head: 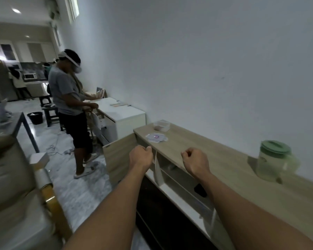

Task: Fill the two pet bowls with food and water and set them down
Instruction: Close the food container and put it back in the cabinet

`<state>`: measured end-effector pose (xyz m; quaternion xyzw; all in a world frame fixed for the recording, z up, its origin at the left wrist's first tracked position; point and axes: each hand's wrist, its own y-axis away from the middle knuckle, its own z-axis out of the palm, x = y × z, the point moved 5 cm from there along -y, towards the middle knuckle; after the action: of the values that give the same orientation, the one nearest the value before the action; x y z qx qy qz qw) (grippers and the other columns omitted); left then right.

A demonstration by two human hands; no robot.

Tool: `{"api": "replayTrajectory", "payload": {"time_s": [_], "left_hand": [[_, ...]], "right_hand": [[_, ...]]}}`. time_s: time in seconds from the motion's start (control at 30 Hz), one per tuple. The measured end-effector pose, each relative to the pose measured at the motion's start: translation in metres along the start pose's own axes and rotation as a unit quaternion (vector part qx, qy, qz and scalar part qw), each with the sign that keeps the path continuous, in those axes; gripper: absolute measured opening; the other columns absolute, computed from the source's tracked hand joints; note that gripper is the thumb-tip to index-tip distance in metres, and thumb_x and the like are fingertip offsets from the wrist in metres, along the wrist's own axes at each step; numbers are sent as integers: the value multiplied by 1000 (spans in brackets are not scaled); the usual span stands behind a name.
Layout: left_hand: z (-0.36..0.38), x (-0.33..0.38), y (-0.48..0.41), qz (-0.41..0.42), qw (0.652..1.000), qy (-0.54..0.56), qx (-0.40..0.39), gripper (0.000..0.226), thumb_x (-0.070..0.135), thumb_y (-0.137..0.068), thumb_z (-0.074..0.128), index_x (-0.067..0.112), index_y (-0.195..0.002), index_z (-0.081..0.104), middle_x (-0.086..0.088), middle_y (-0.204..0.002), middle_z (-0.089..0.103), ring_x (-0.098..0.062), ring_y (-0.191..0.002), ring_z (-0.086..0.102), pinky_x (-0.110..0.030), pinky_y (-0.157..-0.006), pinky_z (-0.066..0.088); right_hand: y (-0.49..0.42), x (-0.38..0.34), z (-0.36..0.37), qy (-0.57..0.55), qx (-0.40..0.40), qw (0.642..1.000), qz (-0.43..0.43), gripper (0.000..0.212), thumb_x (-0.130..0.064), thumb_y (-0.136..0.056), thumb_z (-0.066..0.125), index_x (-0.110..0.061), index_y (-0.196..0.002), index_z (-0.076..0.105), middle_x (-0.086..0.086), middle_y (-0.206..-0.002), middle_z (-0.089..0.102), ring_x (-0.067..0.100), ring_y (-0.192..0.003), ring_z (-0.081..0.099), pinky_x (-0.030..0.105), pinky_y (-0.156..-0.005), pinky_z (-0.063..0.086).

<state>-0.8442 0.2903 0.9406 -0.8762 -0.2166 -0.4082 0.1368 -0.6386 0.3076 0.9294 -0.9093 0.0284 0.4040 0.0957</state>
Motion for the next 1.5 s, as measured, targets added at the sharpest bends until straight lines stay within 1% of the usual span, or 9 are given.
{"api": "replayTrajectory", "payload": {"time_s": [0.2, 0.33, 0.67, 0.87, 0.97, 1.03, 1.1, 1.33, 1.5], "left_hand": [[20, -9, -132, 13, 999, -24, -18, 34, 28, -98, 47, 6, -82, 69, -16, -92, 69, -28, -82, 60, -28, -67, 38], [38, -6, -223, 7, 999, -36, -26, 34, 28, -96, 47, 4, -102, 71, -15, -107, 69, -33, -98, 63, -28, -71, 41], [117, -1, -431, -6, 994, -44, -104, 36, 27, -92, 51, 5, -118, 65, -13, -124, 64, -33, -113, 59, -29, -90, 46], [214, -25, -534, 39, 969, -101, -224, 31, 30, -92, 55, 3, -103, 65, -12, -106, 67, -25, -92, 60, -26, -69, 39], [247, -47, -564, 31, 948, -139, -286, 31, 28, -92, 59, 3, -110, 59, -12, -111, 64, -25, -98, 59, -24, -69, 42], [263, -56, -576, 43, 933, -162, -319, 44, 30, -90, 61, 3, -123, 53, -15, -124, 59, -30, -115, 56, -31, -84, 45], [277, -60, -586, 55, 918, -196, -341, 52, 35, -86, 64, 6, -128, 52, -15, -129, 55, -32, -123, 49, -34, -93, 43], [306, -67, -602, 34, 901, -209, -379, 64, 39, -72, 79, 23, -125, 48, -14, -134, 33, -35, -123, 34, -40, -91, 39], [319, -66, -604, -5, 907, -215, -363, 67, 30, -70, 81, 15, -125, 46, -15, -134, 34, -34, -121, 37, -37, -84, 40]], "right_hand": [[-119, -26, 78, 21, -4, 1000, 0, 24, -31, -93, 56, -13, -95, 72, 9, -101, 74, 30, -97, 66, 37, -86, 53], [-210, -40, 120, 17, 1, 1000, 8, 25, -25, -93, 55, -7, -99, 71, 14, -104, 72, 33, -99, 65, 37, -85, 52], [-393, -49, 225, 19, -15, 996, 89, 22, -17, -89, 53, -5, -96, 71, 14, -102, 71, 35, -102, 64, 27, -76, 43], [-467, 8, 287, 50, -22, 974, 219, 26, -24, -84, 59, -4, -99, 67, 17, -105, 68, 35, -101, 63, 29, -76, 44], [-484, 29, 314, 64, -49, 954, 290, 36, -33, -88, 62, -6, -113, 61, 20, -117, 61, 36, -109, 58, 31, -81, 43], [-485, 40, 325, 74, -61, 940, 329, 54, -35, -88, 64, -5, -131, 51, 19, -136, 53, 37, -126, 49, 34, -96, 43], [-487, 47, 334, 82, -63, 930, 354, 62, -37, -84, 67, -7, -135, 48, 21, -138, 51, 39, -129, 47, 40, -100, 47], [-503, 61, 351, 84, -62, 903, 417, 58, -33, -74, 78, -24, -125, 54, 20, -133, 33, 41, -123, 40, 44, -101, 47], [-512, 74, 356, 98, -69, 893, 433, 47, -36, -73, 79, -17, -111, 58, 18, -125, 50, 32, -128, 35, 45, -100, 47]]}}
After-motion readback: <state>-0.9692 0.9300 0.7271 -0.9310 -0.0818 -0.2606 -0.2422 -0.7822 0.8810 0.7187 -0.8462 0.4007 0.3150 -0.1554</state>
